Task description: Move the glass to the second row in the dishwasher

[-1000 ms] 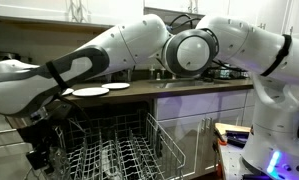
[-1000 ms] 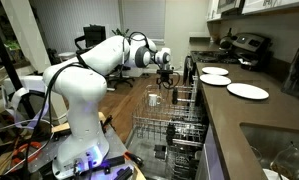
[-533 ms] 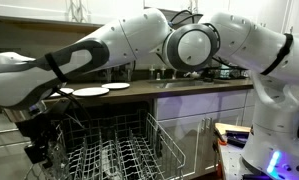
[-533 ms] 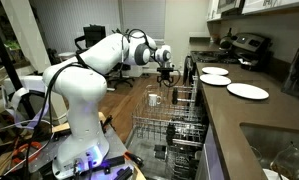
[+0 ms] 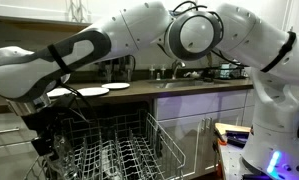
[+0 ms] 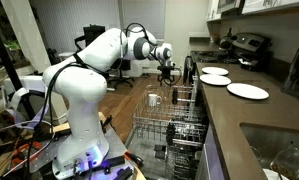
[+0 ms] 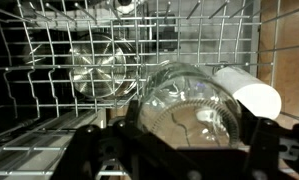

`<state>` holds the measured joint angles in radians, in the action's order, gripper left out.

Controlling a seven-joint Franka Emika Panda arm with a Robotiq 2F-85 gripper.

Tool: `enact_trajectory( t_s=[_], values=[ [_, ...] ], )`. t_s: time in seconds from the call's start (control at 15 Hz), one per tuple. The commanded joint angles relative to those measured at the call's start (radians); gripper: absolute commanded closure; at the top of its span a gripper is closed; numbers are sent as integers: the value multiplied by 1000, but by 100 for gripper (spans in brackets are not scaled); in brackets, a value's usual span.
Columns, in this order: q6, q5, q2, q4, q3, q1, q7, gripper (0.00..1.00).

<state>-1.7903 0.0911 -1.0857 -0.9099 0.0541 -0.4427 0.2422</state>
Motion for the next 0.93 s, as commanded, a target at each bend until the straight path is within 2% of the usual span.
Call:
enact_trajectory(
  t_s=[0.0,0.6,0.67,0.87],
  values=[
    [-63,27,125,-170,22,-29,-34,37],
    [-310,66,358,-572,74,-118,-146,37],
    [-247,110,255,-416,-22,-38,-140,12],
    [-273,111,309,-504,-19,-46,-155,12]
  ],
)
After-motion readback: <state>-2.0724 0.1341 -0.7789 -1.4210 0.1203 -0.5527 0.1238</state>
